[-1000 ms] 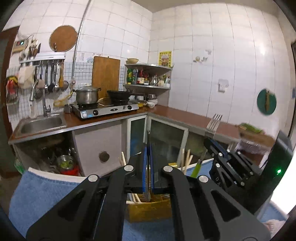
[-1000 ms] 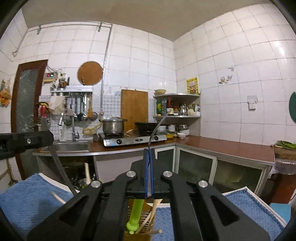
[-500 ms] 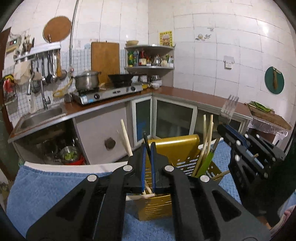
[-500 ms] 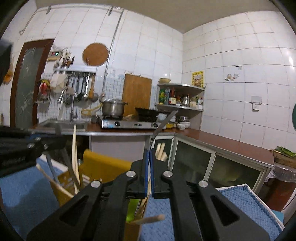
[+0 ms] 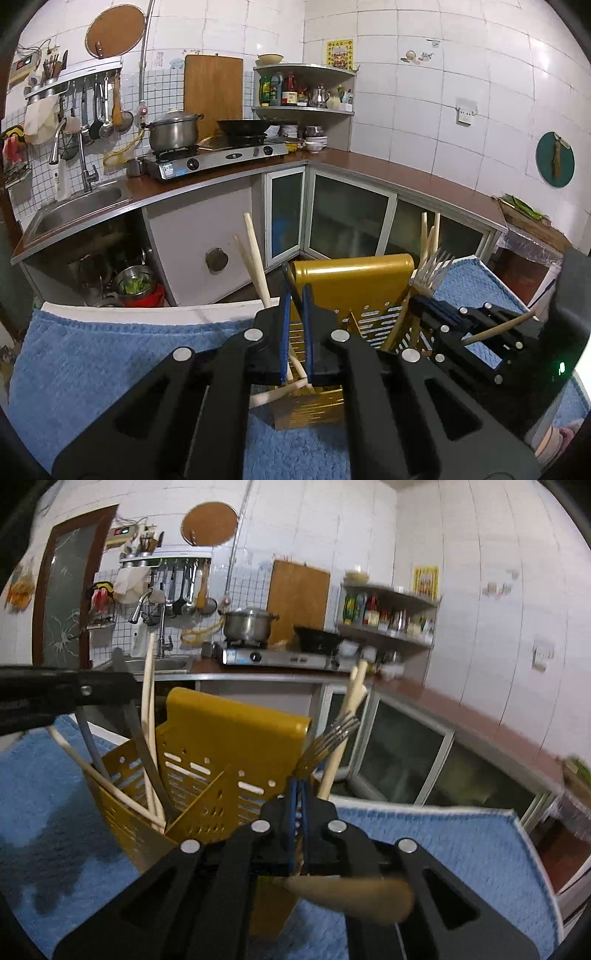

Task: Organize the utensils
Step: 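Raise both tools over the caddy and lower the spoon and fork into it, then open both tools to release the spoon and fork into the caddy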

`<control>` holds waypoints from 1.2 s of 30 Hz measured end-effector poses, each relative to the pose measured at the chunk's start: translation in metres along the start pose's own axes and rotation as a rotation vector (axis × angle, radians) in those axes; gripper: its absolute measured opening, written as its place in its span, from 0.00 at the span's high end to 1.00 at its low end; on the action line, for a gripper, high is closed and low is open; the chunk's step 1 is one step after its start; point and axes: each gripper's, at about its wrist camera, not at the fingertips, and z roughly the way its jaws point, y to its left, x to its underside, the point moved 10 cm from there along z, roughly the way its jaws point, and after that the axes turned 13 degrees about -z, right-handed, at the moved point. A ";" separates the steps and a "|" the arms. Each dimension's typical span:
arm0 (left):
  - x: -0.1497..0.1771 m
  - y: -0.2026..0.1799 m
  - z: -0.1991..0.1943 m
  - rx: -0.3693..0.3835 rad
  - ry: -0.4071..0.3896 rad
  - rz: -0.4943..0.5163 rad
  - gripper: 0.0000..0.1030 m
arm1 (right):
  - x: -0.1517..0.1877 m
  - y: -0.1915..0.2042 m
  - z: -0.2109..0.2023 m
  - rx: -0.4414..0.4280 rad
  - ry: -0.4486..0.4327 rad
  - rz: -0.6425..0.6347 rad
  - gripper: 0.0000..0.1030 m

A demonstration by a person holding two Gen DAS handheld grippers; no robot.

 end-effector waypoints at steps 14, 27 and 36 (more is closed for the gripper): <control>-0.029 0.019 -0.116 -0.022 -0.182 -0.084 0.05 | -0.040 -0.035 -0.090 0.015 -0.108 0.079 0.26; 0.056 0.026 -0.191 -0.101 -0.263 -0.078 0.05 | 0.029 0.003 -0.186 0.019 -0.129 0.143 0.04; 0.140 0.045 -0.201 -0.146 -0.233 -0.101 0.05 | 0.103 0.037 -0.218 0.043 -0.095 0.169 0.04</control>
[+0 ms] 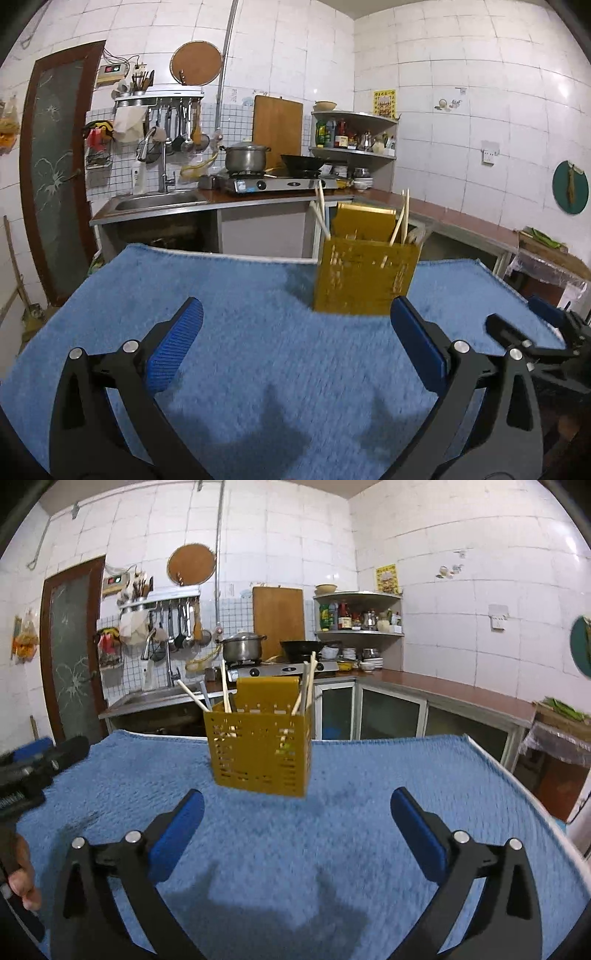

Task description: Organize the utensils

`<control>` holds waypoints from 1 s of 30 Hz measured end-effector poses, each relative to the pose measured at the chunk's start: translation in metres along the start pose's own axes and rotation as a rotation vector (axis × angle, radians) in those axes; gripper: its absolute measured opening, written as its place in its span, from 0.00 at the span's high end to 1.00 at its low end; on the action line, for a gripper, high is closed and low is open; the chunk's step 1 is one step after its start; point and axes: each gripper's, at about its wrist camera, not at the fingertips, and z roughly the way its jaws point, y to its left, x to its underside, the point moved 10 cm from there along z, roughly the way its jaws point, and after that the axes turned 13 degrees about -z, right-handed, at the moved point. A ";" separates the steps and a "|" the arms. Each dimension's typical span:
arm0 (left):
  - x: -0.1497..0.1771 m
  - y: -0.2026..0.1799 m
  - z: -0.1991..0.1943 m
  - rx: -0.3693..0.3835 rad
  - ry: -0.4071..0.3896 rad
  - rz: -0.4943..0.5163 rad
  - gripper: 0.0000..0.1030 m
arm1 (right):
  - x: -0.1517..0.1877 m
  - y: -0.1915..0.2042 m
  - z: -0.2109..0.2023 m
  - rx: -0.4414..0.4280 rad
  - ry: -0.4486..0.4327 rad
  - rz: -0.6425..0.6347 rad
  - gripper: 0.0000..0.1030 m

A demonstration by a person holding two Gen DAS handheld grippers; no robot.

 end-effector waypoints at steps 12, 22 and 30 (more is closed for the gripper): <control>0.049 0.002 -0.016 0.014 0.005 0.069 0.05 | 0.025 0.010 -0.025 0.067 -0.051 -0.027 0.04; 0.048 0.008 -0.016 0.007 -0.027 0.065 0.05 | 0.036 0.005 -0.021 0.077 -0.014 -0.008 0.04; 0.045 0.009 -0.019 0.011 -0.050 0.062 0.05 | 0.035 0.001 -0.024 0.099 -0.028 -0.011 0.04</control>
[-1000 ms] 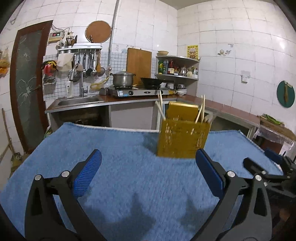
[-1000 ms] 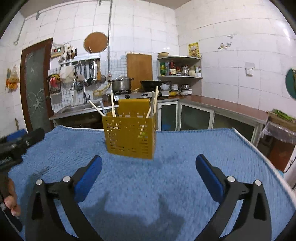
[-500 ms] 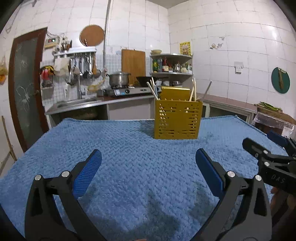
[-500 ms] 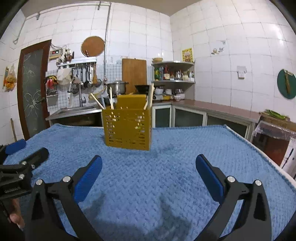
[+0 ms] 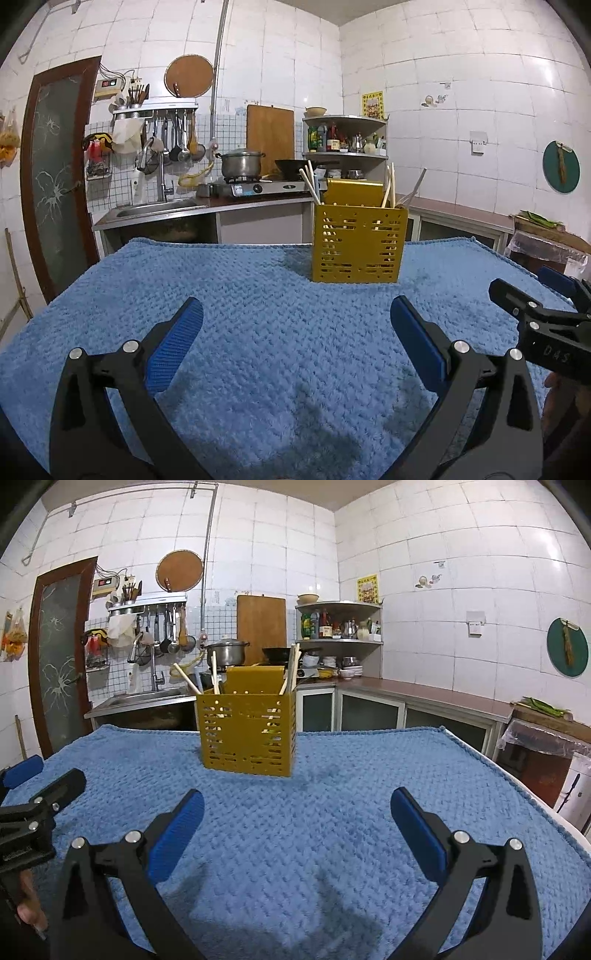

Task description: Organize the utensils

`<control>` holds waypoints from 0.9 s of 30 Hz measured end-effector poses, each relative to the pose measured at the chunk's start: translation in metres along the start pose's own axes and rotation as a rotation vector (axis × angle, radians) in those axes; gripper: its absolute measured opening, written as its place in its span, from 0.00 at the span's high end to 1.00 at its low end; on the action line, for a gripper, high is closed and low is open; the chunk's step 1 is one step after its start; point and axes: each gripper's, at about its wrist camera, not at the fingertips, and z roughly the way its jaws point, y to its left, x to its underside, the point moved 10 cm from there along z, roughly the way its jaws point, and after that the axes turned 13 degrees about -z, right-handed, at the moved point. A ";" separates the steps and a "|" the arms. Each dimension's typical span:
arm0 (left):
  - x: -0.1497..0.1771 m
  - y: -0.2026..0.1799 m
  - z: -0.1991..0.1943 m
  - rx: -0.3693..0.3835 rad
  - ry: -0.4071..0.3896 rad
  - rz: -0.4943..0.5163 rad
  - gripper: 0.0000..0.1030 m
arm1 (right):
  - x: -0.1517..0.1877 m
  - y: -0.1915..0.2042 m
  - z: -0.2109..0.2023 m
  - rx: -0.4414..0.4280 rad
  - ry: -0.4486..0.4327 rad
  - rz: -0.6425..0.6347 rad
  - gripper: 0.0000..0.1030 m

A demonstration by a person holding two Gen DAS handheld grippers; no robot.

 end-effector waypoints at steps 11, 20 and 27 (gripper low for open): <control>0.000 0.005 0.004 -0.016 0.010 -0.019 0.05 | 0.001 -0.002 0.000 -0.001 0.000 -0.002 0.04; 0.001 0.005 0.006 -0.019 0.008 -0.014 0.05 | -0.001 -0.002 -0.001 0.004 -0.010 -0.022 0.04; 0.001 0.006 0.005 -0.023 0.010 -0.018 0.05 | 0.000 -0.003 -0.001 0.003 -0.011 -0.023 0.04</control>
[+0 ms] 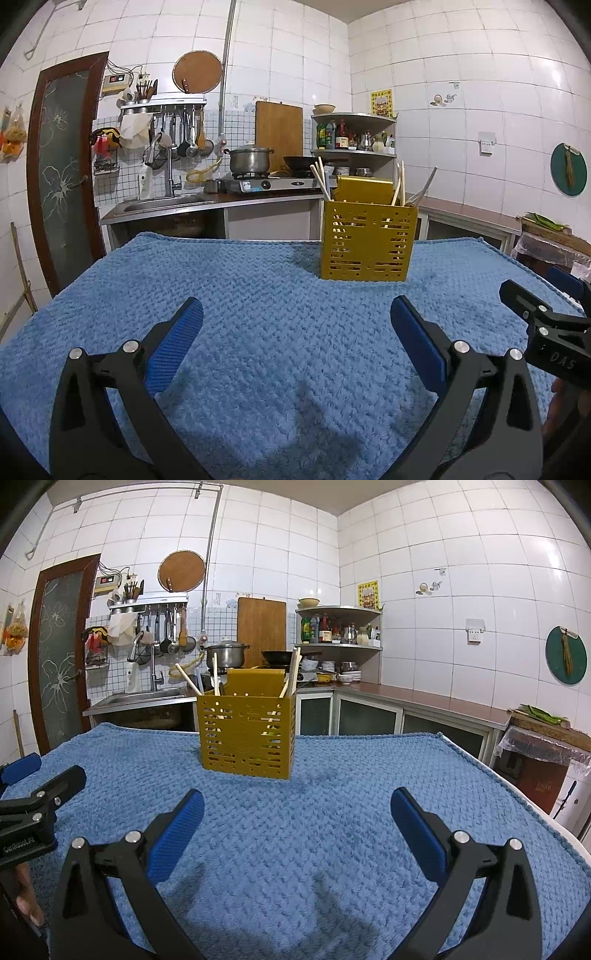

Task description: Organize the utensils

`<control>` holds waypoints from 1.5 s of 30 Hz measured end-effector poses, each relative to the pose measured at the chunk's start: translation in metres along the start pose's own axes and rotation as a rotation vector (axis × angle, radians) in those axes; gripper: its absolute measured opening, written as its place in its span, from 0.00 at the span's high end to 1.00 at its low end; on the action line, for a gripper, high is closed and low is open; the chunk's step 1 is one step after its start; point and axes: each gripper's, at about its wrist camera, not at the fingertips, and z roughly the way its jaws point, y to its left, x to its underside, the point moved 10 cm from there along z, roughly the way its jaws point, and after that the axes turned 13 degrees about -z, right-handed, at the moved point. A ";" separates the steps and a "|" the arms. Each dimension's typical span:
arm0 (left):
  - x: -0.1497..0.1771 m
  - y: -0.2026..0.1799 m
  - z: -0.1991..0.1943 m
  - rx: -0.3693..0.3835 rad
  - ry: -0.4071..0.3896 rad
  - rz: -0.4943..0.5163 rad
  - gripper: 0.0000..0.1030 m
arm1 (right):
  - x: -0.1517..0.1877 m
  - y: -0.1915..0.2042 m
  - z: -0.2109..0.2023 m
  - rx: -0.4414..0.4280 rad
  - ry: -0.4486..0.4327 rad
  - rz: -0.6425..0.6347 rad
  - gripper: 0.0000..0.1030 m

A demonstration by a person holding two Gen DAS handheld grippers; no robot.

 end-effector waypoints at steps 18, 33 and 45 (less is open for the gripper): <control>0.001 -0.002 -0.003 0.013 -0.005 0.008 0.05 | -0.001 0.001 -0.001 0.000 0.002 0.002 0.04; 0.001 -0.001 -0.003 0.011 -0.001 0.003 0.05 | -0.001 0.000 -0.001 -0.001 0.003 0.002 0.04; 0.000 -0.001 -0.005 0.013 -0.002 0.005 0.05 | -0.001 0.000 -0.001 0.000 0.003 0.003 0.04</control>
